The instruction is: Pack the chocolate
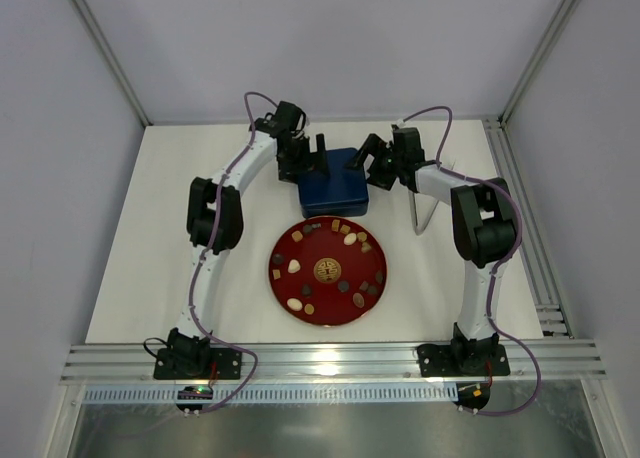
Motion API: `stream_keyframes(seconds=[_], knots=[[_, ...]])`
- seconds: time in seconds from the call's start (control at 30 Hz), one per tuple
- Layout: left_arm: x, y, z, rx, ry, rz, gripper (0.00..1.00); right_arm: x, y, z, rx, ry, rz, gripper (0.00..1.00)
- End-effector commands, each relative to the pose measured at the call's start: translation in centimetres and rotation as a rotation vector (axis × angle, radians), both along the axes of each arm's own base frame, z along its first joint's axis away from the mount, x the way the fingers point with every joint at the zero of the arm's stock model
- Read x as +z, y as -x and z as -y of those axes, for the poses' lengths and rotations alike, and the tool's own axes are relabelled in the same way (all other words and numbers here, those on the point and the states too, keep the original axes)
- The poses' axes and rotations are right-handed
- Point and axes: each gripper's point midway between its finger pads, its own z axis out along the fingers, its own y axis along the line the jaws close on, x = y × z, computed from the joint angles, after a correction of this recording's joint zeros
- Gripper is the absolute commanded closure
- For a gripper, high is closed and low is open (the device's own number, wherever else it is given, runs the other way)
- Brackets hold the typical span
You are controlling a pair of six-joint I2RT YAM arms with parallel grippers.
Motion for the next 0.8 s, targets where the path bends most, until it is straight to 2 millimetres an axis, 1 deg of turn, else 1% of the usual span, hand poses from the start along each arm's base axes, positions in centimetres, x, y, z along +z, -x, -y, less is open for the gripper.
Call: stream_keyframes(seconds=[0.0,0.4,0.57,0.77], knots=[[0.7,-0.3,0.5,-0.041,-0.014,0.041,0.00,5.3,-0.2,-1.9,0.053,-0.074,0.127,0.03],[0.6,-0.2,0.3,-0.097,-0.033,0.056,0.00,5.0,-0.1,-1.9,0.062,-0.074,0.121,0.03],[1.0,-0.5,0.3,-0.095,-0.040,0.085,0.00,4.7,0.1,-1.9,0.068,-0.069,0.119,0.03],[1.8,-1.1,-0.4,-0.073,-0.070,0.123,0.00,4.4,0.2,-1.8,0.069,-0.054,0.115,0.03]])
